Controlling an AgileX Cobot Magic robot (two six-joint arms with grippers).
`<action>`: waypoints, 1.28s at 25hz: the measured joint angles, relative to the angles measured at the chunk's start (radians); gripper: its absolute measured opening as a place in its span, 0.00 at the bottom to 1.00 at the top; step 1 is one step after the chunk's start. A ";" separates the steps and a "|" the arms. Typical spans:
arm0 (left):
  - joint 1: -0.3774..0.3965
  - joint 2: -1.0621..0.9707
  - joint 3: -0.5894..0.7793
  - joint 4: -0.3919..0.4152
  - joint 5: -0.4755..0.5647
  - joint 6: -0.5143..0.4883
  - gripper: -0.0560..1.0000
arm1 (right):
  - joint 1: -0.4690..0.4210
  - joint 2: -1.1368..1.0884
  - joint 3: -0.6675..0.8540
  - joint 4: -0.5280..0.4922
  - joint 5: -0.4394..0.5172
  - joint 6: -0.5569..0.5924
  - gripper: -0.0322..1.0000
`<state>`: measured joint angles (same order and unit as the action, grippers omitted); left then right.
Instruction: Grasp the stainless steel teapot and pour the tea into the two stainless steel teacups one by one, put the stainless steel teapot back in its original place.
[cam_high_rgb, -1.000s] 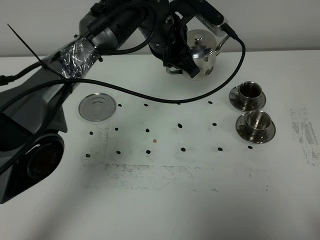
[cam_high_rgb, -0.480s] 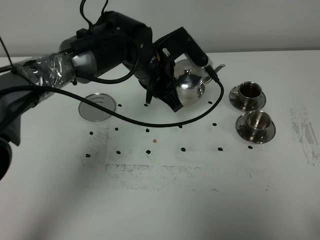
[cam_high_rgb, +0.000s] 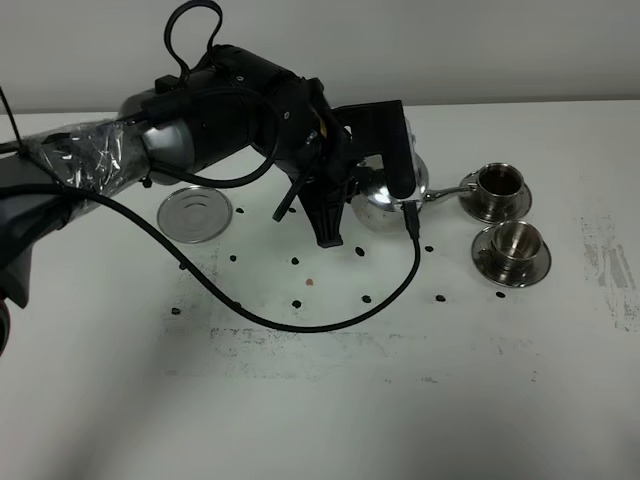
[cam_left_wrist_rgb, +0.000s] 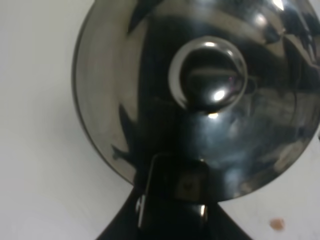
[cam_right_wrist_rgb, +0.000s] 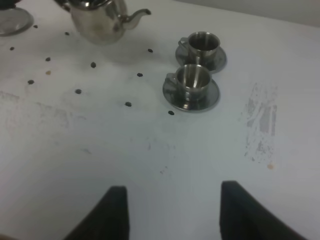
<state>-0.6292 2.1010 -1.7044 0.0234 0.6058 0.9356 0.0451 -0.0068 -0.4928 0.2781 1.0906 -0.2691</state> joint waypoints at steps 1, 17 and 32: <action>-0.008 0.000 0.000 0.000 -0.018 -0.001 0.20 | 0.000 0.000 0.000 0.000 0.000 0.000 0.42; -0.069 0.102 -0.186 0.099 0.038 -0.105 0.20 | 0.000 0.000 0.000 0.000 0.000 0.001 0.42; -0.107 0.174 -0.221 0.281 0.037 -0.160 0.20 | 0.000 0.000 0.000 0.000 0.000 0.000 0.42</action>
<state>-0.7364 2.2752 -1.9250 0.3047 0.6425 0.7756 0.0451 -0.0068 -0.4928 0.2781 1.0906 -0.2692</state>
